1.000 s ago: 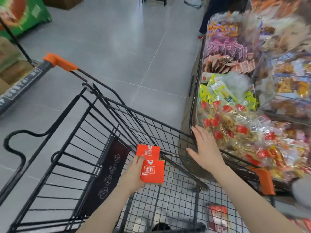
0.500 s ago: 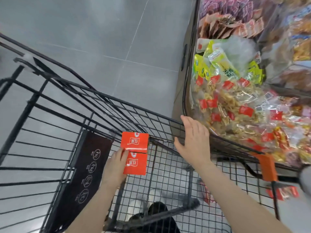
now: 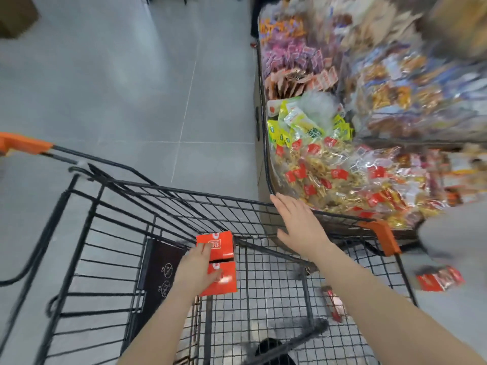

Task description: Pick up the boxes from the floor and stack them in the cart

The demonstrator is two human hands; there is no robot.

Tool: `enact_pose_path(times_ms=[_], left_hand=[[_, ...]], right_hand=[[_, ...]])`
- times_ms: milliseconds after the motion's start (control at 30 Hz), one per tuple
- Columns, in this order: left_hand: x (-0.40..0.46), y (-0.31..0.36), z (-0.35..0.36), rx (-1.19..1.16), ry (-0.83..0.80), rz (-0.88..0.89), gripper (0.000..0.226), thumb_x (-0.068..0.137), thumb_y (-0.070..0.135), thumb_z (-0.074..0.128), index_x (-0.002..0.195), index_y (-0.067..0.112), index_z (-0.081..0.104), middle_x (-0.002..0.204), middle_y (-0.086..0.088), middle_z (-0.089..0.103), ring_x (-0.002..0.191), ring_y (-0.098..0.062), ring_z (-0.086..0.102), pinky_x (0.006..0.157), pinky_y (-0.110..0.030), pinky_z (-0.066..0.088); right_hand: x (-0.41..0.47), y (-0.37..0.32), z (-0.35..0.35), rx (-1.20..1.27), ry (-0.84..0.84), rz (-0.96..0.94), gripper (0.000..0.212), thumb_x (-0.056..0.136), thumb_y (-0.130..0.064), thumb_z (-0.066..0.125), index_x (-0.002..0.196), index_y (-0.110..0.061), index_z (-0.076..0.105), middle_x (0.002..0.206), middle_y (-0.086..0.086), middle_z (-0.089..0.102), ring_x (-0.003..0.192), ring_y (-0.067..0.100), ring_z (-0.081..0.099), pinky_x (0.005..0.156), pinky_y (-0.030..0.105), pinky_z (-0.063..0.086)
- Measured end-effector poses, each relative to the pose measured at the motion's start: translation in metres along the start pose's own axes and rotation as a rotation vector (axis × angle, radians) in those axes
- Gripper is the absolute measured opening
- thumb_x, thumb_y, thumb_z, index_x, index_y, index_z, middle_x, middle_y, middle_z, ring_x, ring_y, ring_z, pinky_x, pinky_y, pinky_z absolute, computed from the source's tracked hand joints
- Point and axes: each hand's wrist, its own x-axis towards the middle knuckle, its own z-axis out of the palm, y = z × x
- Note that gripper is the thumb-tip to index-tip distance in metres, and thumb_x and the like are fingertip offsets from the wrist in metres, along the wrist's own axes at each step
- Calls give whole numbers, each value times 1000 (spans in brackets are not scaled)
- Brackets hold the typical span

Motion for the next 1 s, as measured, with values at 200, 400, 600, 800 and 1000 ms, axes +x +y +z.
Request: enact_pose_path(times_ms=[200, 400, 600, 800, 1000], left_hand=[[-13, 65, -46, -3, 105, 323, 54, 88, 43, 55, 133, 15, 43, 123, -3, 50, 117, -24, 50, 93, -37, 45], [-38, 190, -59, 25, 101, 658, 50, 94, 45, 47, 137, 20, 39, 131, 3, 45, 121, -18, 47, 89, -33, 45], [-93, 316, -25, 38, 28, 947, 48, 94, 43, 47, 137, 22, 39, 132, 6, 45, 114, -14, 51, 81, -29, 48], [-183, 432, 47, -44, -83, 1149, 69, 74, 55, 30, 125, 14, 52, 117, -2, 57, 105, -21, 59, 83, -33, 47], [-287, 524, 138, 2, -241, 1141, 67, 76, 53, 35, 130, 17, 50, 127, -2, 54, 117, -21, 54, 93, -31, 43]], right_hand=[[-91, 5, -29, 80, 49, 216, 68, 92, -30, 50, 151, -21, 17, 157, 1, 17, 143, 23, 19, 119, 35, 17], [-232, 30, -40, 175, 135, 512, 61, 91, -25, 49, 148, -17, 28, 154, 4, 26, 140, 25, 27, 115, 36, 24], [-396, 53, -34, 285, 271, 888, 63, 82, -34, 47, 139, -7, 43, 142, 13, 44, 125, 33, 48, 104, 40, 40], [-567, 66, -1, 338, 326, 1125, 62, 85, -19, 57, 143, -15, 36, 147, 4, 38, 133, 23, 38, 106, 29, 31], [-732, 75, 49, 414, 290, 1283, 62, 89, -24, 53, 146, -20, 29, 148, -2, 32, 135, 17, 33, 108, 22, 24]])
